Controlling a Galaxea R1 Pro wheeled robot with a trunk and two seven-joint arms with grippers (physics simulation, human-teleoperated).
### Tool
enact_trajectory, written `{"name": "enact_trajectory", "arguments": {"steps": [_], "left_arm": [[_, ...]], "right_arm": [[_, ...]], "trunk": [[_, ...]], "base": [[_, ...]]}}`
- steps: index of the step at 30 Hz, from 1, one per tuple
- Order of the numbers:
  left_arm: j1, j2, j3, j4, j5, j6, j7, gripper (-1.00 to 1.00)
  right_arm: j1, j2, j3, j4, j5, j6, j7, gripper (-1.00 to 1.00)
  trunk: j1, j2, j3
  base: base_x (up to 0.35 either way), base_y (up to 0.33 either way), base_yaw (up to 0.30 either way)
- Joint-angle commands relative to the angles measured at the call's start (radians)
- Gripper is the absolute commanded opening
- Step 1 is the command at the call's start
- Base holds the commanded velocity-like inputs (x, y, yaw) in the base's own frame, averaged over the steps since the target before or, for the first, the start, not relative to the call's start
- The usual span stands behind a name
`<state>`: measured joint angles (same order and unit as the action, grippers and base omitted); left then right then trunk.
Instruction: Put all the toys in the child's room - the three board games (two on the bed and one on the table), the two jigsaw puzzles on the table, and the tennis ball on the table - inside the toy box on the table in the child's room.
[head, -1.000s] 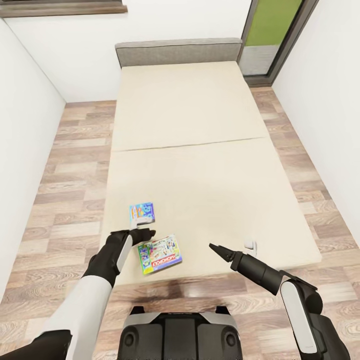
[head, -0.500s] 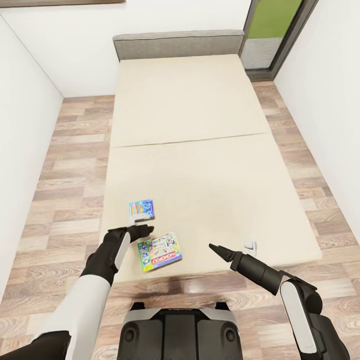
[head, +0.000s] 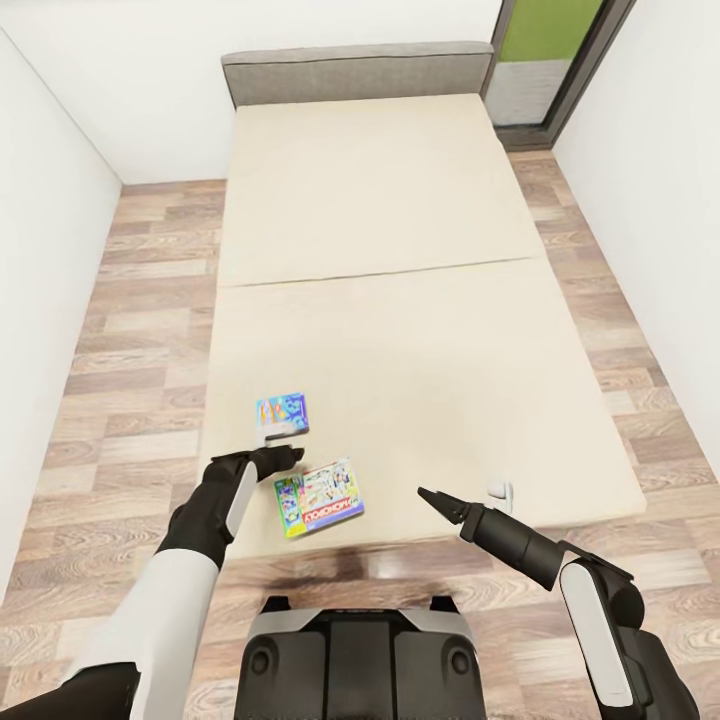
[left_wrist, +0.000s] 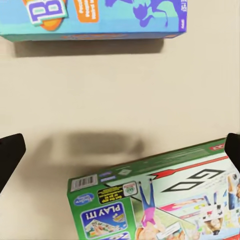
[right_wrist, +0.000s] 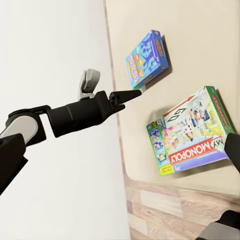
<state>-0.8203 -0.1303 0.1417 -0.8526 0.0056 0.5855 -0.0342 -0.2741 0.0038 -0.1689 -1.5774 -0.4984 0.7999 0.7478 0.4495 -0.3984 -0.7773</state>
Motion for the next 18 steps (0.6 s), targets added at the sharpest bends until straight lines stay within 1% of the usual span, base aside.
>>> {"name": "enact_trajectory", "arguments": {"steps": [1, 10, 18], "left_arm": [[0.000, -0.001, 0.010, -0.002, 0.001, 0.005, -0.003, 1.00], [0.000, -0.002, 0.052, -0.003, 0.002, 0.002, -0.003, 1.00], [0.000, -0.001, 0.064, -0.003, 0.002, 0.001, -0.002, 1.00]], "right_arm": [[0.000, 0.000, -0.001, 0.000, -0.002, 0.005, 0.000, 1.00], [0.000, 0.001, -0.001, 0.000, -0.002, 0.005, -0.013, 1.00], [0.000, 0.001, -0.001, 0.000, -0.002, 0.005, -0.016, 1.00]], "trunk": [[0.000, -0.002, -0.003], [0.000, -0.002, -0.018], [0.000, -0.002, -0.031]], "base": [[0.000, 0.000, 0.000], [0.000, 0.000, 0.000], [0.000, 0.000, 0.000]]}}
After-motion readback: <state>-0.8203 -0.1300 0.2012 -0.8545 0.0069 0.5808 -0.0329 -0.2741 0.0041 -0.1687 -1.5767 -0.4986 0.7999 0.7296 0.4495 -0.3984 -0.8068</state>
